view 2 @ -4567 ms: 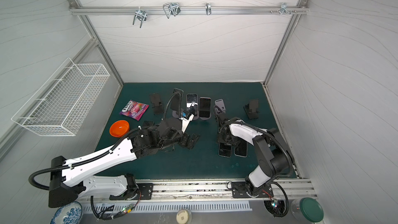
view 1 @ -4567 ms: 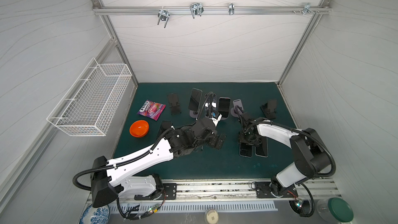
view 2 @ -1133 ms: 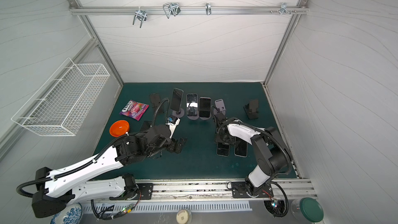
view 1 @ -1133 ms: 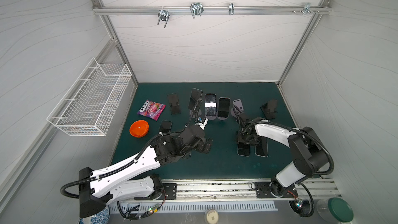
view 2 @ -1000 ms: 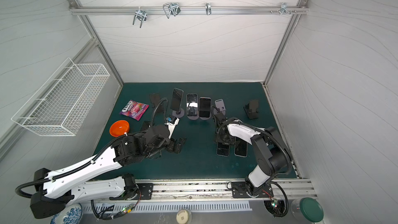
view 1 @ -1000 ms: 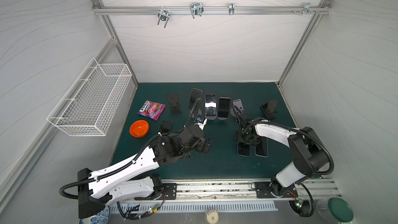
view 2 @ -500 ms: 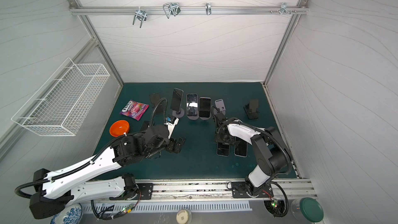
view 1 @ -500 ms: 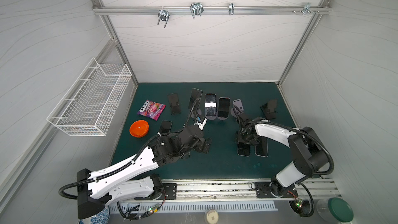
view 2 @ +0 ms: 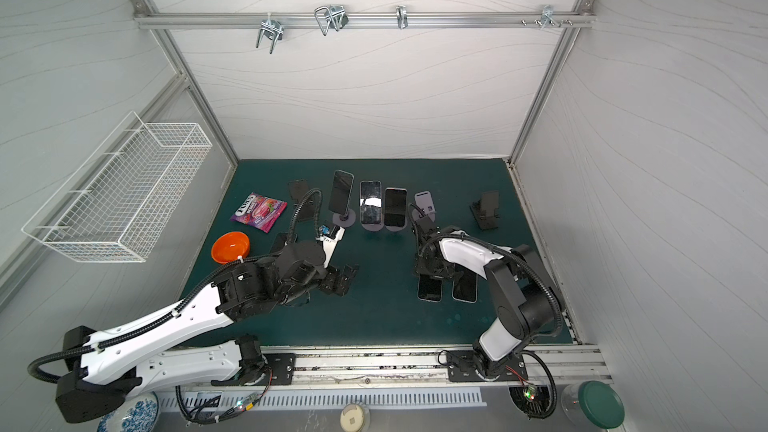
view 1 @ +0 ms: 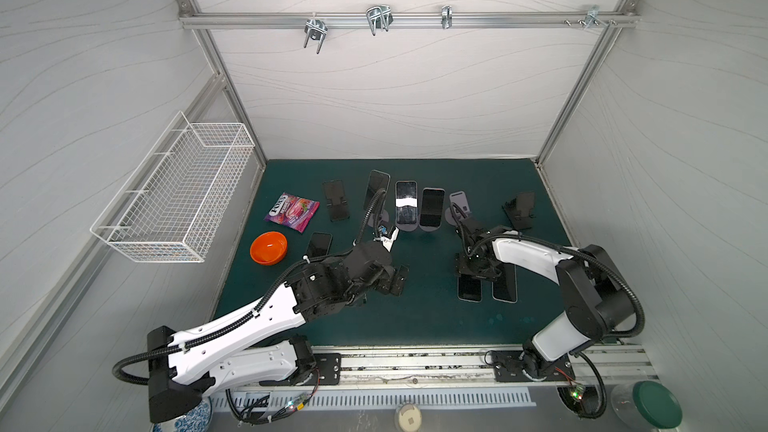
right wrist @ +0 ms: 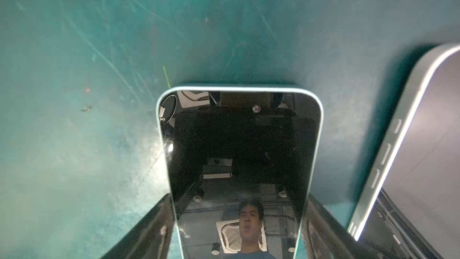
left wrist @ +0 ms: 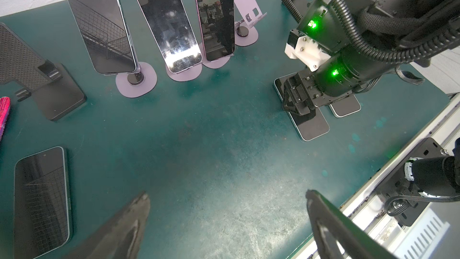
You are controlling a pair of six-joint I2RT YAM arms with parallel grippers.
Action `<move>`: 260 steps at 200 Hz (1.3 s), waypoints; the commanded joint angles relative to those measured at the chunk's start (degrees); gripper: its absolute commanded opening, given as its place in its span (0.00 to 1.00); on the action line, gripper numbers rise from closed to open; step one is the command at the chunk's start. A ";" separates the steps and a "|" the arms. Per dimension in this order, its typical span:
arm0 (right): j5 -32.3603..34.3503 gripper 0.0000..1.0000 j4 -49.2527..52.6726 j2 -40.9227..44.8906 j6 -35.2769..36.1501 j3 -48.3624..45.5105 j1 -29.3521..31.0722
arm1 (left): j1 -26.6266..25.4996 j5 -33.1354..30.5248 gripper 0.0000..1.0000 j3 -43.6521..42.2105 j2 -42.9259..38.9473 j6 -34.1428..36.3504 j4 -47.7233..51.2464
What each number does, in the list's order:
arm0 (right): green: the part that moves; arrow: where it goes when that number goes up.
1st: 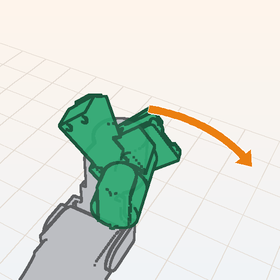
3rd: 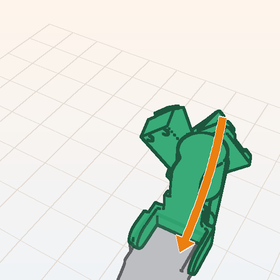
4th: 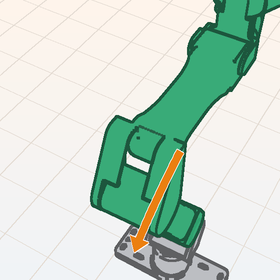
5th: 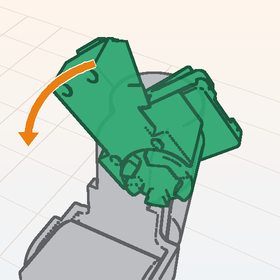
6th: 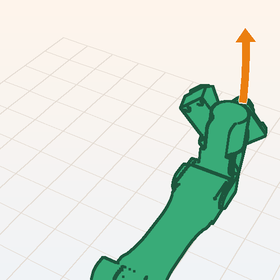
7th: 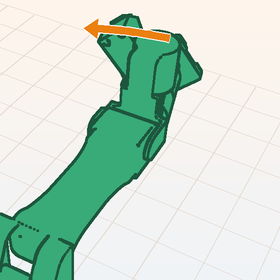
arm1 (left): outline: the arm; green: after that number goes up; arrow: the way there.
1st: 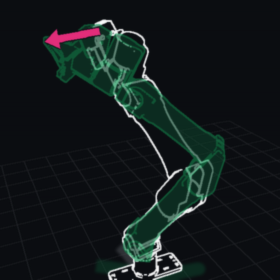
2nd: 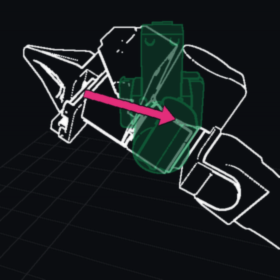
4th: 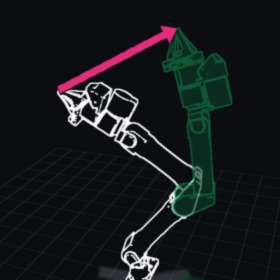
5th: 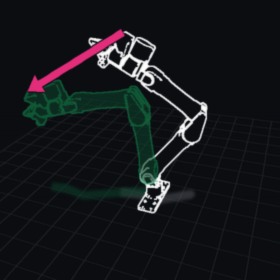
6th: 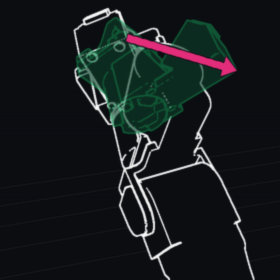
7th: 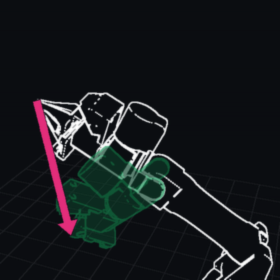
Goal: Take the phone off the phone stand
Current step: 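Open the right gripper and lift it up off the flat phone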
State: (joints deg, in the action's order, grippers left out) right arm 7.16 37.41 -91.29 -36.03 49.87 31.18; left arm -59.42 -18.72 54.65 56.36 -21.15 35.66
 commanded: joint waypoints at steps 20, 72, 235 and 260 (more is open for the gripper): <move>0.34 0.80 3.65 -0.89 -0.58 -2.65 -1.12 | -0.28 -1.19 0.99 1.68 -0.17 0.05 -0.87; -0.16 0.87 3.90 0.34 -0.44 -2.01 -1.22 | -0.26 -1.42 0.99 1.54 -0.46 0.05 -0.82; 3.30 0.99 8.62 10.11 1.02 3.54 -1.38 | -0.26 -1.90 0.99 1.51 0.86 1.60 -2.33; 3.39 0.99 9.17 13.03 2.06 4.35 -1.38 | -0.26 -1.44 0.99 1.80 1.53 1.98 -2.79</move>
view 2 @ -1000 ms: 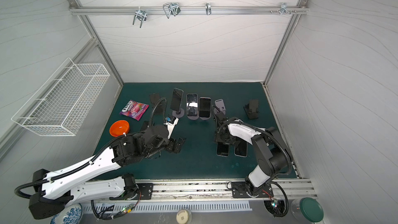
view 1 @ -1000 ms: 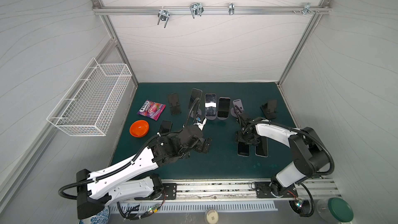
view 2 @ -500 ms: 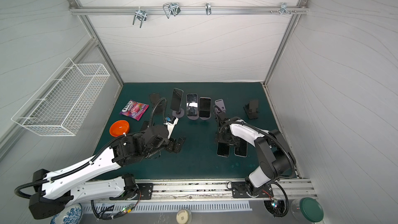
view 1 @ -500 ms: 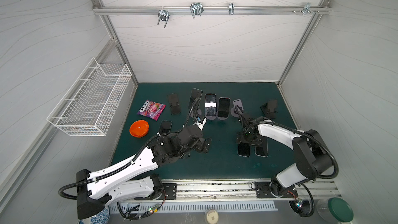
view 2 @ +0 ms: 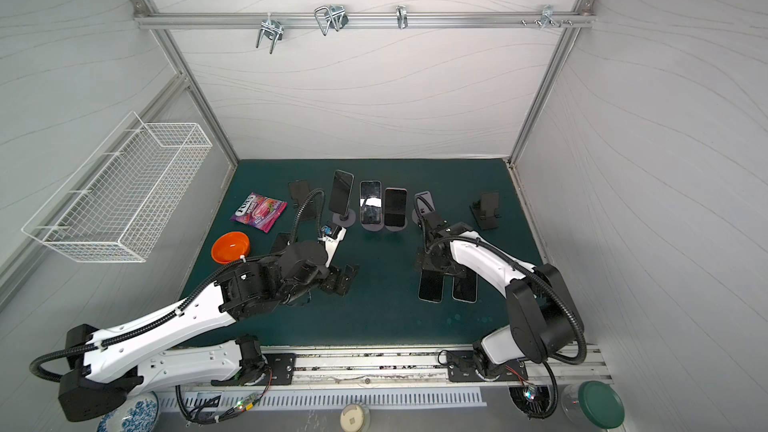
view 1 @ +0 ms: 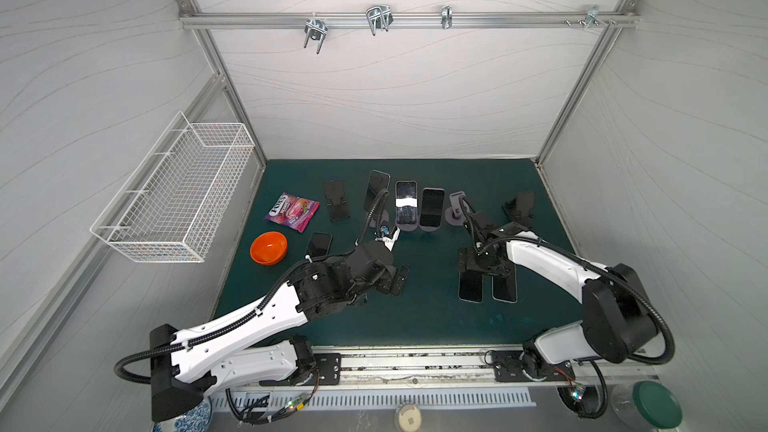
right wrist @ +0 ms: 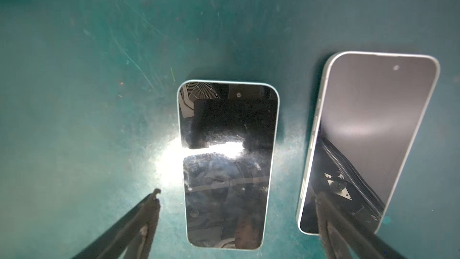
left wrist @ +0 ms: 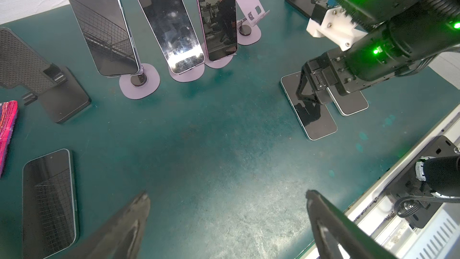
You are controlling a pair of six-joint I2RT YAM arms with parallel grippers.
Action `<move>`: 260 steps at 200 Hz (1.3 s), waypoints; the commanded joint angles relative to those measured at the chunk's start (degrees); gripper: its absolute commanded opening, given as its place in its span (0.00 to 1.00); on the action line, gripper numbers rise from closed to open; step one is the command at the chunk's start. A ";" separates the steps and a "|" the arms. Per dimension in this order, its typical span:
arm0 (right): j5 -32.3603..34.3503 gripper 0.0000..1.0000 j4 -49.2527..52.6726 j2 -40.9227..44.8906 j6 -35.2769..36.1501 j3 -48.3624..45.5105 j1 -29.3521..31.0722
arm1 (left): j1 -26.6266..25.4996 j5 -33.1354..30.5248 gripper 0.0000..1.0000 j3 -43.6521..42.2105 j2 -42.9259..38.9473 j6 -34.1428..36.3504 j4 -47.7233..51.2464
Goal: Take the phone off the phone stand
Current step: 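Open the right gripper and lift it up off the flat phone, then reach the left gripper toward the pink-framed phone on its lilac stand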
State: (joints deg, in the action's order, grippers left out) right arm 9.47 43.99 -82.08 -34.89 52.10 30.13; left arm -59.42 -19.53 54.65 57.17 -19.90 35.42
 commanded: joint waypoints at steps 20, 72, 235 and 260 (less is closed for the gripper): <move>-0.17 0.99 2.42 5.57 2.48 2.48 -0.36 | -0.25 -0.59 0.99 2.99 2.07 2.02 -2.83; -3.40 0.98 4.52 6.32 4.81 4.59 -0.25 | -0.26 -2.27 0.99 3.38 5.17 1.35 -7.39; -8.47 0.96 8.51 24.32 7.39 7.61 -0.30 | -0.02 -6.60 0.99 19.40 26.31 5.92 -15.12; -8.68 0.96 7.59 27.32 7.00 6.27 -0.32 | 1.04 -5.31 0.99 22.74 29.53 6.89 -14.55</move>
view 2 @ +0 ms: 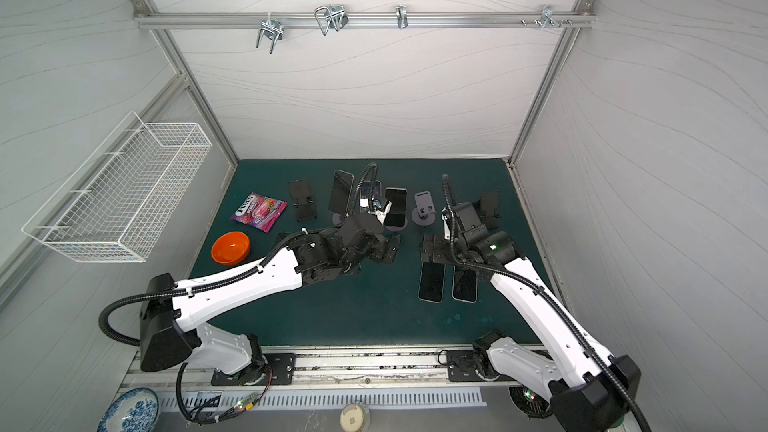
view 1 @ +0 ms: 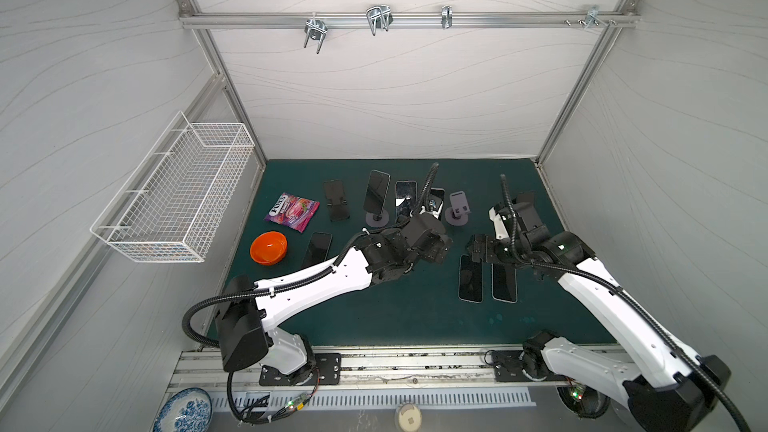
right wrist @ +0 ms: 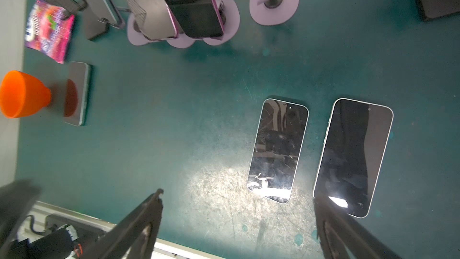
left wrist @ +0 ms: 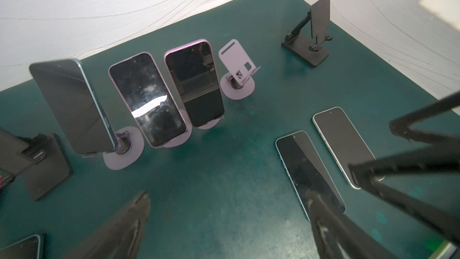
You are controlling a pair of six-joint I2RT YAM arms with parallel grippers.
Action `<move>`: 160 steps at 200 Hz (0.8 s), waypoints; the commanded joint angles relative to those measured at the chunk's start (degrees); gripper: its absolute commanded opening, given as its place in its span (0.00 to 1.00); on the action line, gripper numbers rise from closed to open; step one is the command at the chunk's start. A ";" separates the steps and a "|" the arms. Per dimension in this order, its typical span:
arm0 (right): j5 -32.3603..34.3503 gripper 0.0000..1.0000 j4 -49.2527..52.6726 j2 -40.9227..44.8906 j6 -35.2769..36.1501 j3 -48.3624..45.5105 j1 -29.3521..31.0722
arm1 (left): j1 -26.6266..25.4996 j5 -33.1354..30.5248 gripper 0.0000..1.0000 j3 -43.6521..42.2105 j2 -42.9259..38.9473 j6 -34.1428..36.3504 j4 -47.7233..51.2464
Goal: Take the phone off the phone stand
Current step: 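Reach the left gripper toward the pink-framed phone on its lilac stand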
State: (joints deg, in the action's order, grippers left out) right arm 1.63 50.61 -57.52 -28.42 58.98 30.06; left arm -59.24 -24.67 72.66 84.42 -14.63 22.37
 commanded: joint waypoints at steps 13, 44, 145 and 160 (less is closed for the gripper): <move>-0.97 0.96 -0.11 4.21 0.56 -1.85 -0.27 | 1.66 0.82 0.99 6.22 3.72 1.84 -1.23; -0.49 0.95 -1.28 5.90 0.50 -3.32 -0.54 | 3.45 2.05 0.99 9.57 6.72 3.02 -1.86; -7.10 0.92 -5.02 6.44 -0.15 -4.66 -2.77 | 5.94 4.32 0.99 18.21 14.96 2.47 -3.26; -7.80 0.91 -6.06 6.64 -0.14 -5.18 -3.15 | 6.24 3.89 0.99 18.16 15.60 1.99 -4.14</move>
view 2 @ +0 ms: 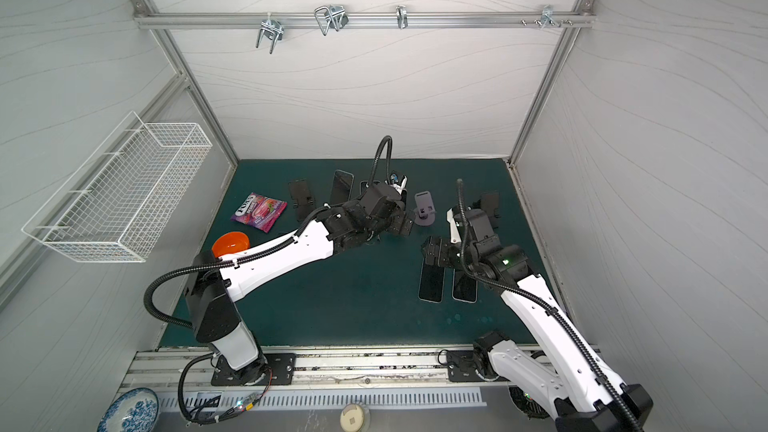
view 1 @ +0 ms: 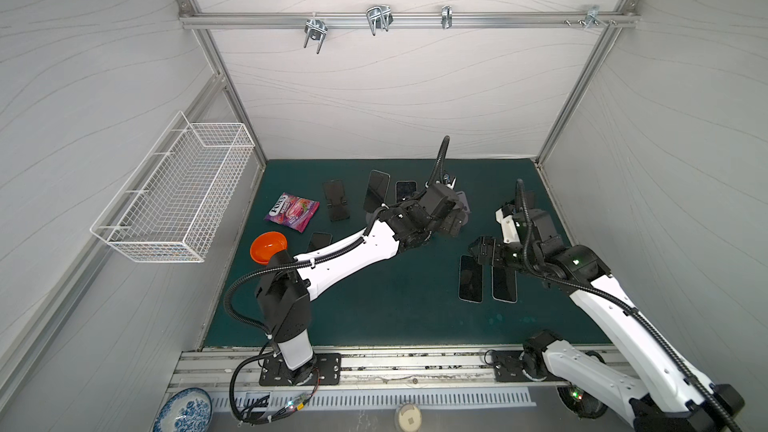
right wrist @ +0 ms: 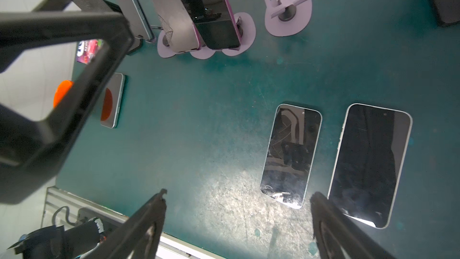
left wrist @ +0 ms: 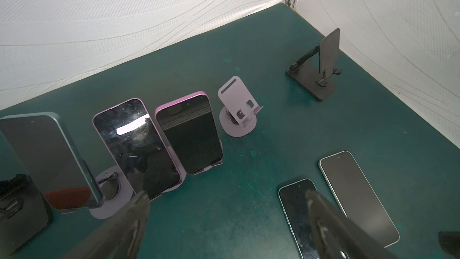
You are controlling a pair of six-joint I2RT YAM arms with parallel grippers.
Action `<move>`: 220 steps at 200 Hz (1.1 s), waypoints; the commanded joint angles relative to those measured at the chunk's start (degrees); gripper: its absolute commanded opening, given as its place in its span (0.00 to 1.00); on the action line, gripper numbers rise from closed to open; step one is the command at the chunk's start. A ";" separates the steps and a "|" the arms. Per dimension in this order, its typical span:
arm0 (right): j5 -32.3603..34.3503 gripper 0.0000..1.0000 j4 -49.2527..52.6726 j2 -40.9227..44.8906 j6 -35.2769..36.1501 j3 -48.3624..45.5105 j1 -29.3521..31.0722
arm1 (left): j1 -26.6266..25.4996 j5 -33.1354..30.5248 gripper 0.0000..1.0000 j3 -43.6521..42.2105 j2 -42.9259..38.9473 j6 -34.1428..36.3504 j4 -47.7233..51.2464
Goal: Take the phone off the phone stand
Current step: 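Reach the left gripper toward the pink-framed phone on its lilac stand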
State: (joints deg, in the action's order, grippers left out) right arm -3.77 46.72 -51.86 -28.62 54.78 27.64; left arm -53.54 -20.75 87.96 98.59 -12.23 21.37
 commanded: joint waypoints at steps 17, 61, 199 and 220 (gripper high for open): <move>-3.27 0.90 -2.68 0.89 -0.13 -1.35 -1.21 | 0.65 -1.14 0.99 2.98 2.37 -0.60 -3.89; -5.64 0.89 -1.91 1.11 -0.18 -1.35 -2.40 | 1.15 -2.85 0.99 3.00 4.15 -2.59 -5.68; -7.72 0.88 -1.62 1.63 0.16 -1.52 -4.69 | 4.49 -4.70 0.99 0.73 9.40 -6.17 -13.40; -7.79 0.88 -1.89 1.59 0.05 -1.39 -5.10 | 4.60 -4.73 0.99 0.44 10.66 -6.34 -15.04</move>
State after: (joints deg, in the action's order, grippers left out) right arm -11.05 45.01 -50.57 -28.67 53.45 23.20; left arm -49.10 -24.08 88.36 107.18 -17.10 11.62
